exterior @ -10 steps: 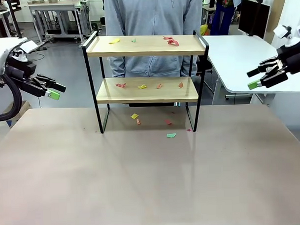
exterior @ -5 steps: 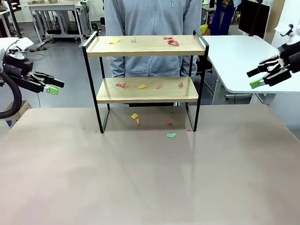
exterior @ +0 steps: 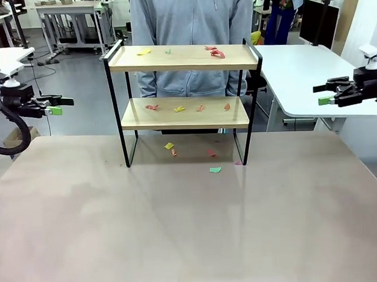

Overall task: Clean the shelf.
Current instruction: Pick up the Duster handed by the human.

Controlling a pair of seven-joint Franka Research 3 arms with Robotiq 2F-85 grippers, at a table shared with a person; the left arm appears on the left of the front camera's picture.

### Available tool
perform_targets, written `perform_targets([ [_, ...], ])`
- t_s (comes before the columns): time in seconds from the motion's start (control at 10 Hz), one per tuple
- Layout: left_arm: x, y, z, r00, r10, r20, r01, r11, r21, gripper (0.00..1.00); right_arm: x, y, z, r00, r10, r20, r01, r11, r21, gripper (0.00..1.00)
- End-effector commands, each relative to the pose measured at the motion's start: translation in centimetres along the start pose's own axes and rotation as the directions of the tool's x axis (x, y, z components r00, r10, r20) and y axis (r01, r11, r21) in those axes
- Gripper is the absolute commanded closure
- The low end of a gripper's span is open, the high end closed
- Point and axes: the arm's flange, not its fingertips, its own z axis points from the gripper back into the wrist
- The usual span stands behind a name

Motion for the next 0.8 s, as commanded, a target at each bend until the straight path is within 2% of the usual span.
perform_targets([
  [0.0,-1.1,1.7,1.1,0.991,-0.051,0.126,0.055,0.998,-0.027,0.0,-1.9,-2.3,-0.5,0.993,0.041,0.113,-0.045,0.998,0.038,0.0],
  [0.2,-2.9,1.2,1.6,0.971,-0.122,0.207,0.124,0.992,0.006,0.0,-3.9,-3.3,-0.7,0.987,0.037,0.156,-0.039,0.999,0.008,0.0],
  [0.4,-3.9,0.4,1.3,0.965,-0.168,0.199,0.168,0.986,0.018,0.0,-4.7,-3.8,-0.7,0.986,0.027,0.166,-0.026,1.0,-0.01,0.0],
  [0.7,-2.9,-0.9,0.8,0.966,-0.213,0.144,0.201,0.975,0.09,0.0,-4.8,-4.0,-0.8,0.99,0.022,0.138,-0.016,0.999,-0.048,0.0],
])
